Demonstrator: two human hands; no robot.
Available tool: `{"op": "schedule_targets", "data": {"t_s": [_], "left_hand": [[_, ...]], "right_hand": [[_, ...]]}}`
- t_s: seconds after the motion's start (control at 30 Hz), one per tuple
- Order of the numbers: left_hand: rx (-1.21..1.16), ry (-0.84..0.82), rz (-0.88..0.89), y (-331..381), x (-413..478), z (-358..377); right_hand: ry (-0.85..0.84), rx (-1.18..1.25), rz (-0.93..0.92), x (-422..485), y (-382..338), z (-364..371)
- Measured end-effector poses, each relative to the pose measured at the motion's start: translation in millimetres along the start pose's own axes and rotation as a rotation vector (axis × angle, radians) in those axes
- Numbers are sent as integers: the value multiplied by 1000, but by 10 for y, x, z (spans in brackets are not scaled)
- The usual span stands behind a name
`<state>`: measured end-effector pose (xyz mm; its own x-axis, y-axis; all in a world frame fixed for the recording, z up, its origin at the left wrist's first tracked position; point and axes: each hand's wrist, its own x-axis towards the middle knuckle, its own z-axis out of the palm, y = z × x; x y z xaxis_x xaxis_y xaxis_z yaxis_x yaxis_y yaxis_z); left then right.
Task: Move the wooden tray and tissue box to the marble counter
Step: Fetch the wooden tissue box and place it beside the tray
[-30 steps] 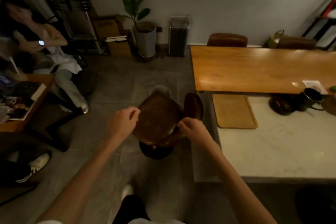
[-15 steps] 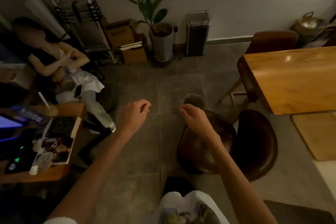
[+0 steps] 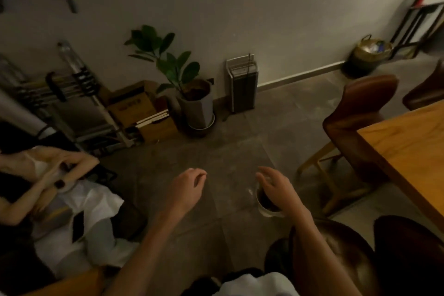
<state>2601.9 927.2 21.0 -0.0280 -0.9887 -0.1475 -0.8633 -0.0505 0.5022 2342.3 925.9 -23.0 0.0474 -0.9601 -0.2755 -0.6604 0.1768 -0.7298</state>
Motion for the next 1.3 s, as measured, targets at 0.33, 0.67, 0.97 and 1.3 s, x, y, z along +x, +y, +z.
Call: {"op": "schedule_targets", "data": {"t_s": [0.33,0.67,0.97,1.3], "left_hand": [[-4,-170,265,380,3151,-396],[188,-624,609,1906,6317,58],[18,-602,885,4180,8333,1210],[-33,-606,1114,7375,10478,2086]], "right_hand": [[174,289,189,2348,-476,-695],[392,214,585,3906,-77,-2131],[877,534,633,5324,1111,-3667],[1054,353,601,6717,2245,-6502]]}}
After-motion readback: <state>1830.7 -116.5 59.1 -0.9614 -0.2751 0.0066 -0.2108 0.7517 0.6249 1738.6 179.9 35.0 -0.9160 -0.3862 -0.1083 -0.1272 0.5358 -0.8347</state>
